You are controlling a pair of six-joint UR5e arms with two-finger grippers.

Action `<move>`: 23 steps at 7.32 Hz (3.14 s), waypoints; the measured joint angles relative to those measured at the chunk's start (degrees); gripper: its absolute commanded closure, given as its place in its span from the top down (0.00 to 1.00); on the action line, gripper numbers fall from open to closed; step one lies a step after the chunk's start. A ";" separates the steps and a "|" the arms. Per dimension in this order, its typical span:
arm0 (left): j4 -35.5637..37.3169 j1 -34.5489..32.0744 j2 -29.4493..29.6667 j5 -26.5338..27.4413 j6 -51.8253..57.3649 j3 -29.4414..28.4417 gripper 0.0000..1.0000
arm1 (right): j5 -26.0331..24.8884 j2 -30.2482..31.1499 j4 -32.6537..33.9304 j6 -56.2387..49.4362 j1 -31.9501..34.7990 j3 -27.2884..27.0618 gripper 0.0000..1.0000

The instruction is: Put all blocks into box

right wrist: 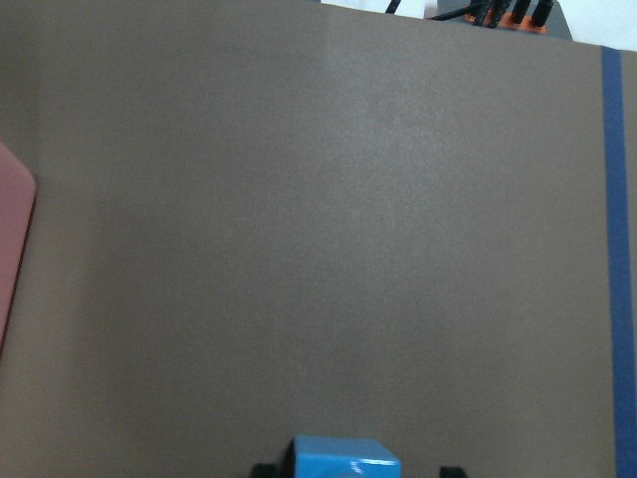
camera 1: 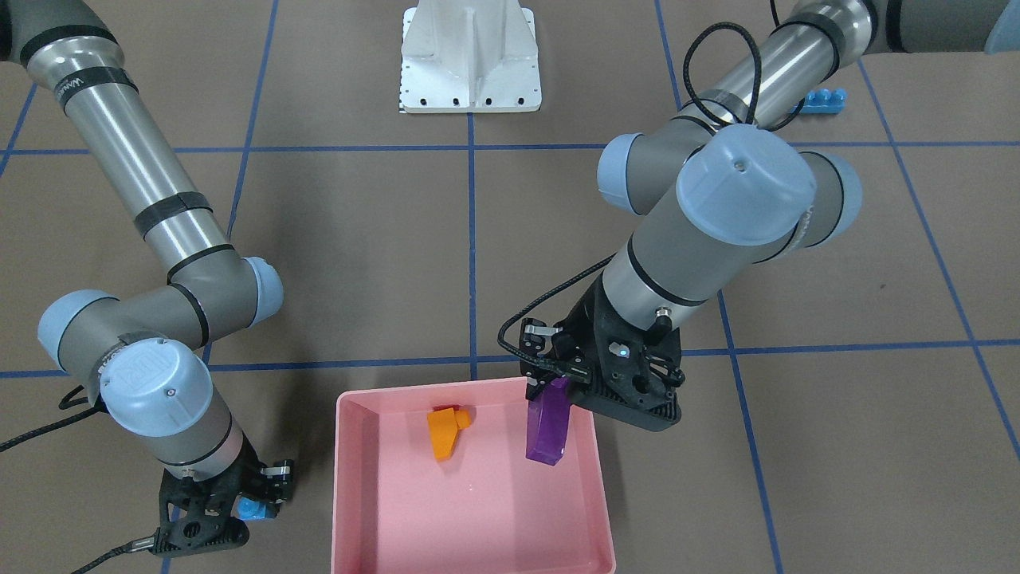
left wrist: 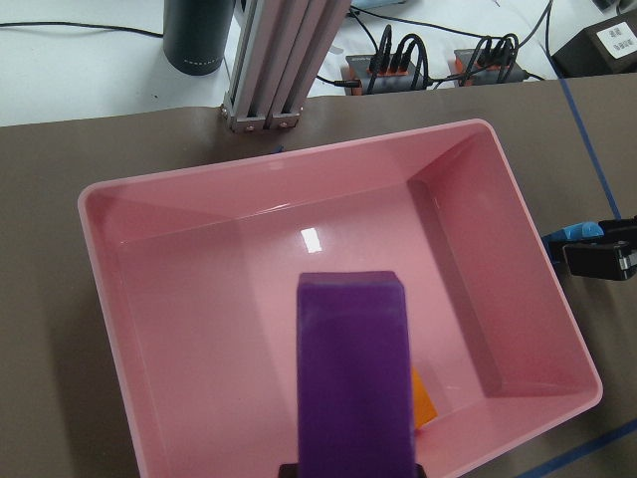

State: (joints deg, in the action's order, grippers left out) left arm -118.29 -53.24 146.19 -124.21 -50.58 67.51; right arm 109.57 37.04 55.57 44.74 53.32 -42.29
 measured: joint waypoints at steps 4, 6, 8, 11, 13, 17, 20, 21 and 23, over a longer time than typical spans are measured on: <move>-0.03 3.59 5.94 9.23 -4.09 -7.29 0.00 | 4.15 -1.28 0.55 -0.52 3.50 -2.05 0.00; 0.01 5.97 7.44 14.67 -8.20 -9.73 0.76 | 8.85 -1.35 1.57 -0.82 6.59 -4.65 0.00; 0.25 6.52 7.67 16.14 -10.55 -10.70 1.00 | 12.79 -1.72 2.12 -0.78 9.34 -6.09 0.00; 1.71 6.28 7.58 15.25 -10.59 -9.74 0.99 | 17.29 -6.37 6.77 -0.07 11.35 -6.79 0.00; 10.67 4.69 7.43 12.02 -7.00 -5.19 0.99 | 15.97 -9.47 7.70 1.87 8.47 -6.68 0.00; 31.27 3.09 -3.68 10.29 5.91 16.07 0.99 | 5.86 -12.39 7.44 3.11 1.24 -5.60 0.00; 35.45 2.84 -22.54 10.22 15.16 35.12 0.99 | -0.28 -13.31 4.82 3.16 -2.56 -3.15 0.00; 36.49 2.81 -28.96 9.78 18.12 40.68 0.99 | -1.67 -13.31 3.66 3.19 -3.45 -2.36 0.54; 37.77 2.79 -40.30 6.54 23.61 49.48 0.99 | -2.66 -13.23 2.87 3.28 -4.00 -1.89 0.99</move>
State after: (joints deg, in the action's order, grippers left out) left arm -80.52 -50.45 105.88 -117.67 -26.97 117.00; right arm 106.92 23.81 58.43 48.02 49.33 -44.19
